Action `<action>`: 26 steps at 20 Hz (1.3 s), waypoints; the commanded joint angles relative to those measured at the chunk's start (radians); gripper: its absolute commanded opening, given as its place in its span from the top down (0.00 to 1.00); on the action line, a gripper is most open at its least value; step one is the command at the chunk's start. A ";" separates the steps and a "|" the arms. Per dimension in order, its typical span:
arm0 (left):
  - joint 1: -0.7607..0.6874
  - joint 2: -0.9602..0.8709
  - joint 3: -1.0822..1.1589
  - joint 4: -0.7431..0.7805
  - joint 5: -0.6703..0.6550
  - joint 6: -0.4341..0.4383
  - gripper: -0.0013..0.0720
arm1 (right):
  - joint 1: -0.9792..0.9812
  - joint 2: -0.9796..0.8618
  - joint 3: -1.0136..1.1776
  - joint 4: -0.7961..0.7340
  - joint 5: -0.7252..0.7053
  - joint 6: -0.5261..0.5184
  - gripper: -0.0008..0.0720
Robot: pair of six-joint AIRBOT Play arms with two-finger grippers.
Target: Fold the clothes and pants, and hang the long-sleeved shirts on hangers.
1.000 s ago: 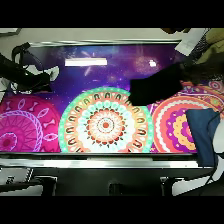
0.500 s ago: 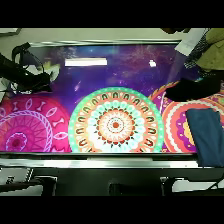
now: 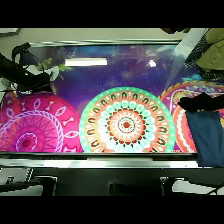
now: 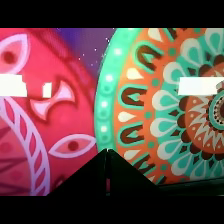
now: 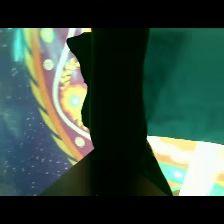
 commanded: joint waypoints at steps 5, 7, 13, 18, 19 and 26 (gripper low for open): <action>0.000 0.000 0.000 0.000 -0.001 0.031 0.96 | -0.001 0.036 0.000 -0.198 -0.190 -0.032 0.95; -0.002 0.000 0.000 0.000 -0.007 0.030 0.96 | -0.001 0.036 -0.003 -0.264 -0.195 -0.078 0.95; -0.002 0.000 0.000 0.000 -0.007 0.031 0.96 | 0.000 0.045 -0.219 -0.345 -0.207 -0.211 0.95; -0.002 0.000 0.000 0.000 -0.007 0.031 0.96 | 0.000 0.096 -0.426 -0.468 -0.146 -0.210 0.95; -0.002 0.000 0.000 0.000 -0.007 0.031 0.96 | 0.000 0.099 -0.456 -0.479 -0.137 -0.210 0.95; -0.002 0.000 0.000 0.000 -0.007 0.030 0.96 | 0.000 0.100 -0.585 -0.525 -0.129 -0.211 0.94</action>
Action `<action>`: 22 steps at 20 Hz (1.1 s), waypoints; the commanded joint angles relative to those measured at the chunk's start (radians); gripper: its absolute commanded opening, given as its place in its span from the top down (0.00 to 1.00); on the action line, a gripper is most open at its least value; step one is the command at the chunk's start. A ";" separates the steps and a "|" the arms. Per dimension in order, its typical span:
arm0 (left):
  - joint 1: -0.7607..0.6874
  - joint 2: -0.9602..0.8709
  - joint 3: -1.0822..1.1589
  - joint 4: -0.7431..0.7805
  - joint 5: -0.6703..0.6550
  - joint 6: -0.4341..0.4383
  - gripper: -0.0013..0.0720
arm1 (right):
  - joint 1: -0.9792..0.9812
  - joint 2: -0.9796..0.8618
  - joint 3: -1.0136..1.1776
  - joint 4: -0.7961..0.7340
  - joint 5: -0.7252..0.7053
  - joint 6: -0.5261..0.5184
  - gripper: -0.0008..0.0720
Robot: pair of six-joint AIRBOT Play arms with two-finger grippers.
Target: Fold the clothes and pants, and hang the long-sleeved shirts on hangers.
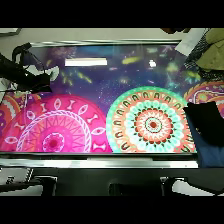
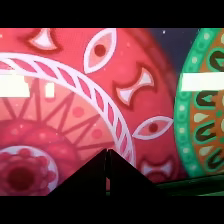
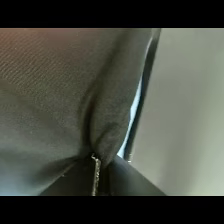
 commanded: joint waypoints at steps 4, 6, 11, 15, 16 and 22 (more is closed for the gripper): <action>0.000 0.000 0.000 0.000 0.000 0.000 0.96 | 0.000 0.002 -0.083 -0.040 0.001 -0.023 0.95; 0.000 0.000 0.000 0.000 0.000 0.000 0.96 | 0.000 0.002 -0.092 -0.056 0.000 -0.026 0.95; 0.000 0.000 0.000 0.000 0.000 0.000 0.96 | 0.000 0.002 -0.116 -0.064 -0.011 -0.058 0.94; 0.000 0.000 0.000 0.000 0.000 0.000 0.96 | 0.000 0.002 -0.134 -0.080 -0.017 -0.063 0.94; 0.000 0.000 0.000 0.000 0.000 0.000 0.96 | 0.000 0.002 -0.134 -0.091 -0.017 -0.066 0.92; 0.000 -0.001 0.000 0.001 0.001 0.000 0.95 | 0.000 0.002 -0.132 -0.150 -0.013 -0.203 0.25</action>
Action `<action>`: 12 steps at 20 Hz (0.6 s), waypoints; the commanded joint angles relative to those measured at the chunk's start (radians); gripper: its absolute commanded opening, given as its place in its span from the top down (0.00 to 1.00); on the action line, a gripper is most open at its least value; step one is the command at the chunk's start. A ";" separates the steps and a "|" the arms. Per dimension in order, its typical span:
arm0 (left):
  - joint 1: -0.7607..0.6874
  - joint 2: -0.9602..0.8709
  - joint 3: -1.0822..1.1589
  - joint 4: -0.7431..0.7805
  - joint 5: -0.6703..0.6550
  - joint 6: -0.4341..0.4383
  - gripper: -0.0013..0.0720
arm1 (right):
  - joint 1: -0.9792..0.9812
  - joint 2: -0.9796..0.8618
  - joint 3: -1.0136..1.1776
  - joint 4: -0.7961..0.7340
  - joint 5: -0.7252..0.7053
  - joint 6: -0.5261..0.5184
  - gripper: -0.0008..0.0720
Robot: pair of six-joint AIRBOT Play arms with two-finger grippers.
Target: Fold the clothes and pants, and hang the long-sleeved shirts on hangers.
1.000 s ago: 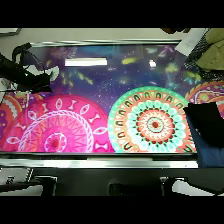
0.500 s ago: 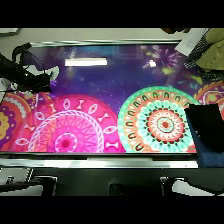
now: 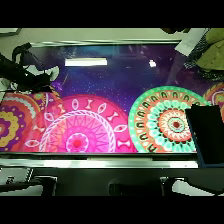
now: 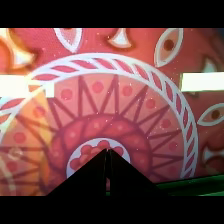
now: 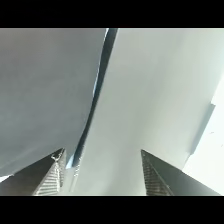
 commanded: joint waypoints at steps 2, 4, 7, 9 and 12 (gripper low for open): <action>0.000 -0.003 0.000 0.001 0.001 0.000 0.95 | 0.001 0.011 0.006 -0.003 0.037 -0.082 0.25; 0.000 -0.006 0.000 0.001 0.001 0.000 0.95 | 0.001 0.040 0.020 0.085 0.116 -0.117 0.28; 0.000 -0.005 0.000 0.001 0.002 0.002 0.96 | 0.002 0.119 0.032 0.371 0.306 -0.217 0.63; -0.001 0.014 -0.025 0.001 0.029 0.027 0.96 | 0.049 0.166 0.032 0.542 0.410 -0.300 0.75; -0.002 0.104 -0.150 0.000 0.112 0.035 0.96 | 0.251 0.218 0.032 0.614 0.462 -0.382 0.81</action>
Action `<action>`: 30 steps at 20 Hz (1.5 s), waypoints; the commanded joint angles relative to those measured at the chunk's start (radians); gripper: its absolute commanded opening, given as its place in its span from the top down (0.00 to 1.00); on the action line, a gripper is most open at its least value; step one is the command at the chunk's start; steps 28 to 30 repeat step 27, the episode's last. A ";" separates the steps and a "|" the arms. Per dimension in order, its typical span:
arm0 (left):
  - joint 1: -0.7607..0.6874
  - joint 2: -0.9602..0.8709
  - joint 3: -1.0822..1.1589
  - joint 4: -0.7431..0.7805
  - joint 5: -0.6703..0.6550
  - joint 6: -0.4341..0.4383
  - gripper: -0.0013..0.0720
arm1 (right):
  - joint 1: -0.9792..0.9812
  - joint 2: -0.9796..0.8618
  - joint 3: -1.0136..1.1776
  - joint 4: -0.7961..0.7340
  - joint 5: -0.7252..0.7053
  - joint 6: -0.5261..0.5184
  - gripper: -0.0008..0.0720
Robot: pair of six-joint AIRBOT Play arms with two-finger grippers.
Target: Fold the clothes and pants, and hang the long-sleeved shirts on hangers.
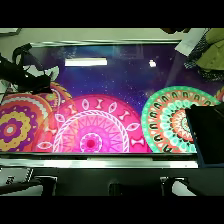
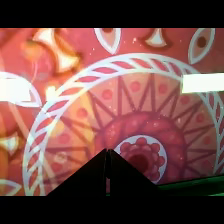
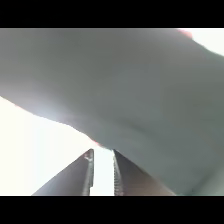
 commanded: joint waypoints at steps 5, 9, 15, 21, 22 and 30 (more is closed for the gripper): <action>0.000 0.250 -0.310 0.000 0.106 0.033 0.96 | 0.559 0.076 0.002 0.159 0.080 -0.106 0.81; 0.000 0.335 -0.397 0.000 0.103 0.033 0.96 | 0.803 0.076 0.002 0.142 0.093 -0.111 0.81; 0.000 0.333 -0.398 0.000 0.088 0.029 0.95 | 0.860 0.076 0.002 0.133 0.126 -0.111 0.81; 0.000 0.333 -0.398 0.000 0.088 0.029 0.95 | 0.860 0.076 0.002 0.133 0.137 -0.111 0.81; 0.000 0.333 -0.398 0.000 0.088 0.029 0.95 | 0.860 0.076 0.002 0.133 0.137 -0.111 0.81; 0.000 0.333 -0.398 0.000 0.088 0.029 0.95 | 0.860 0.076 0.002 0.133 0.137 -0.111 0.81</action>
